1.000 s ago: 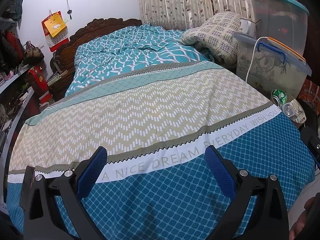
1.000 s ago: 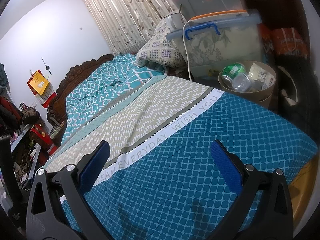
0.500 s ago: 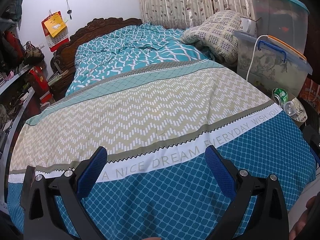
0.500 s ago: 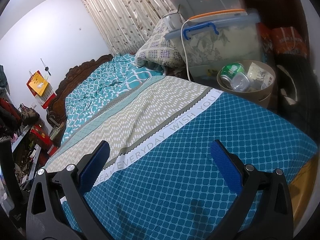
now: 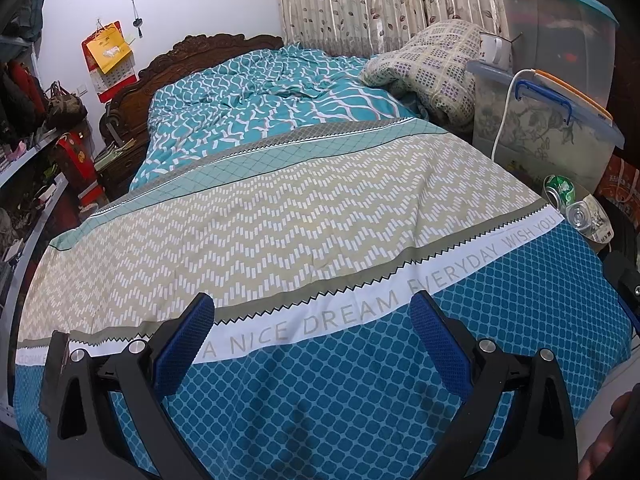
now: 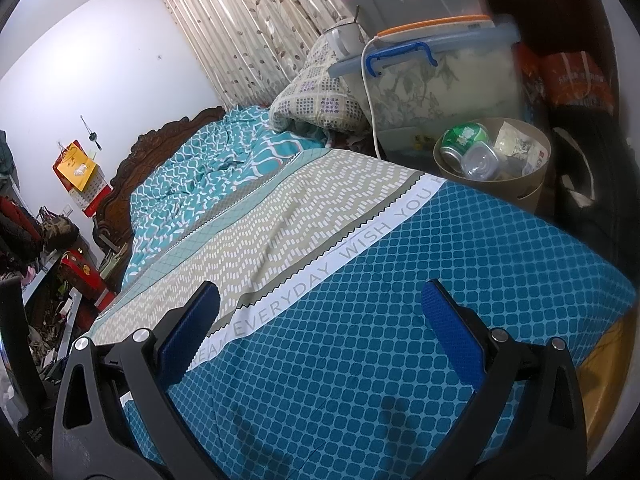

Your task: Collect trash

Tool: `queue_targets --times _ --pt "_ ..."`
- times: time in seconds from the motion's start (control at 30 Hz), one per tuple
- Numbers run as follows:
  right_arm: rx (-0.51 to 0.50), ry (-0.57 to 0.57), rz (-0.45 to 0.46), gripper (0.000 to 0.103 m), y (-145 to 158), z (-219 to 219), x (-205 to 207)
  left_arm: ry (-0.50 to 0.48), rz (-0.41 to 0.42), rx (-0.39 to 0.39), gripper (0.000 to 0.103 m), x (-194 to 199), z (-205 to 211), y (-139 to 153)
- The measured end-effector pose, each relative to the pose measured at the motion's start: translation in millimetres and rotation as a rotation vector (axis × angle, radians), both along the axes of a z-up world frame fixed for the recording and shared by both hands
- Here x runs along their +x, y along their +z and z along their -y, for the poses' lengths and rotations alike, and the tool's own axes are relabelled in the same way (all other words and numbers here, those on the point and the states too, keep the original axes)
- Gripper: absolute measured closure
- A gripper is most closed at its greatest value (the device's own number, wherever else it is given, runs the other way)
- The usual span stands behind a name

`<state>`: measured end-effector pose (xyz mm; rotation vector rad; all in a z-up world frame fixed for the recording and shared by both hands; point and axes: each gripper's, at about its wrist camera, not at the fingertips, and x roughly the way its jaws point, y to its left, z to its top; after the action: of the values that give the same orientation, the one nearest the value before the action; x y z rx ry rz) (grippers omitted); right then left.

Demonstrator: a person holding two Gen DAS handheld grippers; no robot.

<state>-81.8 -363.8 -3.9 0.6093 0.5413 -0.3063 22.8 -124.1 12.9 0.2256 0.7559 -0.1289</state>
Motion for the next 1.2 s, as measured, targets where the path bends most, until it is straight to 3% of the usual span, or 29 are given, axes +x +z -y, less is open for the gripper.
queue_targets --times 1.2 --pt "-0.006 0.004 -0.001 0.003 2.6 0.0 -0.1 -0.006 -0.007 -0.001 0.009 0.8 0.6 -2.2"
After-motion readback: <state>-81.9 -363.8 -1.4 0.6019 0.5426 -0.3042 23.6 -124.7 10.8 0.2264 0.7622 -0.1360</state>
